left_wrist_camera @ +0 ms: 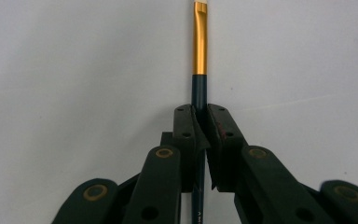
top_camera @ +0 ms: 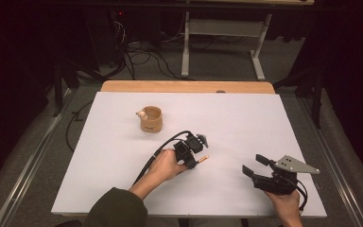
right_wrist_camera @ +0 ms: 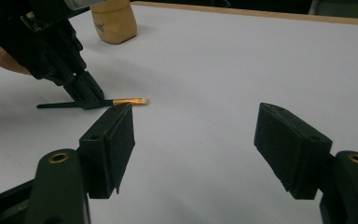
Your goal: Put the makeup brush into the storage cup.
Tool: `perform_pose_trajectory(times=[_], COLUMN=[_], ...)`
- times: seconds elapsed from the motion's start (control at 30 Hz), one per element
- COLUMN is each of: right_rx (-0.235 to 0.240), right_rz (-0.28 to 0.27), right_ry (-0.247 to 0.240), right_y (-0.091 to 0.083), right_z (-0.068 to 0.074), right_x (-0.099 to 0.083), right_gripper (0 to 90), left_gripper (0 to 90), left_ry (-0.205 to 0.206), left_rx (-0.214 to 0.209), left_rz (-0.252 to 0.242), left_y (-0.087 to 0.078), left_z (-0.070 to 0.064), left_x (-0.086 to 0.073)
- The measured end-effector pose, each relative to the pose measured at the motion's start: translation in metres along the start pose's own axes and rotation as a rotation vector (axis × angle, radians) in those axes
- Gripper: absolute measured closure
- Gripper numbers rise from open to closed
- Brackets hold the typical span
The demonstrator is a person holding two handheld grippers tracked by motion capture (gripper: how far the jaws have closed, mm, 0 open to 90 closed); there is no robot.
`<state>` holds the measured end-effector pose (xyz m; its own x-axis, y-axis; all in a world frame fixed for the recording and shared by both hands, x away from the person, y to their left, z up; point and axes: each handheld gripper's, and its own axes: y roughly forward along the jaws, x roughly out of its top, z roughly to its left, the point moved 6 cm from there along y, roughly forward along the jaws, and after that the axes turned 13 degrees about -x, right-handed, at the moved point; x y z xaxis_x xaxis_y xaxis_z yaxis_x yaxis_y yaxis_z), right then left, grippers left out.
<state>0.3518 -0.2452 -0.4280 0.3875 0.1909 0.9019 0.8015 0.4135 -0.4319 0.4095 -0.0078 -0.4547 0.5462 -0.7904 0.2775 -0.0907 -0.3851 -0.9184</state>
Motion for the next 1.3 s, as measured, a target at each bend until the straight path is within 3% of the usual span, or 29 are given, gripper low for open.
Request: perform_pose_trajectory(times=[0.2, 0.7, 1.3], right_rx=[-0.003, -0.002, 0.004], right_rz=[-0.009, -0.006, -0.001], right_ry=[0.029, 0.022, 0.018], right_y=[0.000, 0.002, 0.003], right_z=[-0.005, -0.003, -0.001], right_x=[0.000, 0.001, 0.001], right_gripper=[30.7, 30.8, 31.0], left_gripper=[82.6, 82.7, 82.7], left_ry=[0.008, 0.016, 0.032], left_rx=[-0.003, 0.001, -0.011], left_rz=[-0.014, -0.039, -0.101], left_y=[0.000, -0.003, -0.017], left_z=[0.000, 0.002, -0.002], left_x=[-0.001, -0.005, -0.007])
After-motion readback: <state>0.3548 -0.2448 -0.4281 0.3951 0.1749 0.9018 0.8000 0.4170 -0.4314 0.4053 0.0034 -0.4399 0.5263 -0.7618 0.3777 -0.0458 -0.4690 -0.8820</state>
